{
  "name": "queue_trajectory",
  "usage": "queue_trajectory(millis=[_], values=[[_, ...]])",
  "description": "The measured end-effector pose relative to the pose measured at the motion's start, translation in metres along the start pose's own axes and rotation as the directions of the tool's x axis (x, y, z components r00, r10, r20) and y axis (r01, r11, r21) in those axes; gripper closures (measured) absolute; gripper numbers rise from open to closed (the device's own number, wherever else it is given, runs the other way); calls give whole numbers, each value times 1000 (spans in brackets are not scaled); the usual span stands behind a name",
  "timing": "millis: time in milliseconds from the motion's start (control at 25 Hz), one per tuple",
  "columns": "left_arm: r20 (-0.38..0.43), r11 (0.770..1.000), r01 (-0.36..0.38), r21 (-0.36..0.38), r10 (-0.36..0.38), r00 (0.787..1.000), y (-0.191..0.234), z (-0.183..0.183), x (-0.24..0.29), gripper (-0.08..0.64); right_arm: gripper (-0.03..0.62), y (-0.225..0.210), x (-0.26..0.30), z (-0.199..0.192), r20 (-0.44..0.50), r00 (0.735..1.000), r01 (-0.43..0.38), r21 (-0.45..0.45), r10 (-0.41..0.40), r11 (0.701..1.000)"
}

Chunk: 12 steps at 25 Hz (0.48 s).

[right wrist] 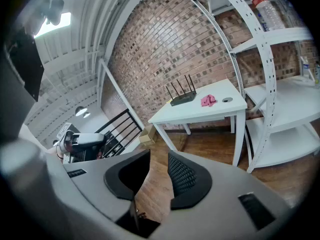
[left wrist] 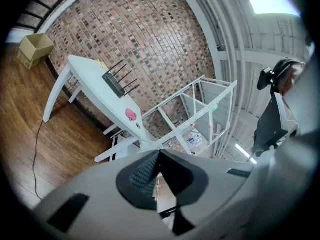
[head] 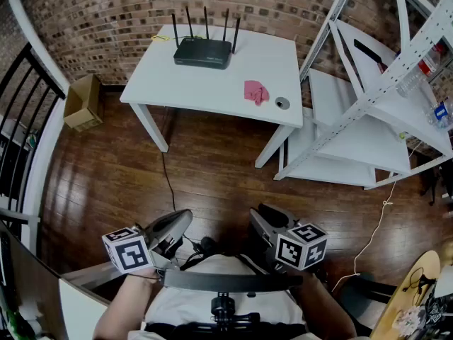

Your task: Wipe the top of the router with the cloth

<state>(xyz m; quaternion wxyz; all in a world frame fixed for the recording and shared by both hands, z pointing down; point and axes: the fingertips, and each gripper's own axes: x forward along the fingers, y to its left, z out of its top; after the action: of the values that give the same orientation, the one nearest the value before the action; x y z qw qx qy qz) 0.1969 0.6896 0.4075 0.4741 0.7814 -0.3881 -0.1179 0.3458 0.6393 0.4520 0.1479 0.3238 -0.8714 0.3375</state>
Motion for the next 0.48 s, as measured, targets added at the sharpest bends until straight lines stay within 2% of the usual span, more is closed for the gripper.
queue_trajectory(millis=[160, 320, 480], values=[[2, 1000, -2, -6, 2, 1000, 6, 4, -2, 535, 515, 5, 4, 3, -41, 999, -17, -52, 15, 999], [6, 1000, -12, -20, 12, 1000, 14, 11, -1, 535, 540, 6, 12, 4, -87, 996, -36, -89, 28, 995], [12, 999, -16, -30, 16, 1000, 25, 23, 12, 535, 541, -7, 28, 16, -73, 997, -28, -85, 21, 996]])
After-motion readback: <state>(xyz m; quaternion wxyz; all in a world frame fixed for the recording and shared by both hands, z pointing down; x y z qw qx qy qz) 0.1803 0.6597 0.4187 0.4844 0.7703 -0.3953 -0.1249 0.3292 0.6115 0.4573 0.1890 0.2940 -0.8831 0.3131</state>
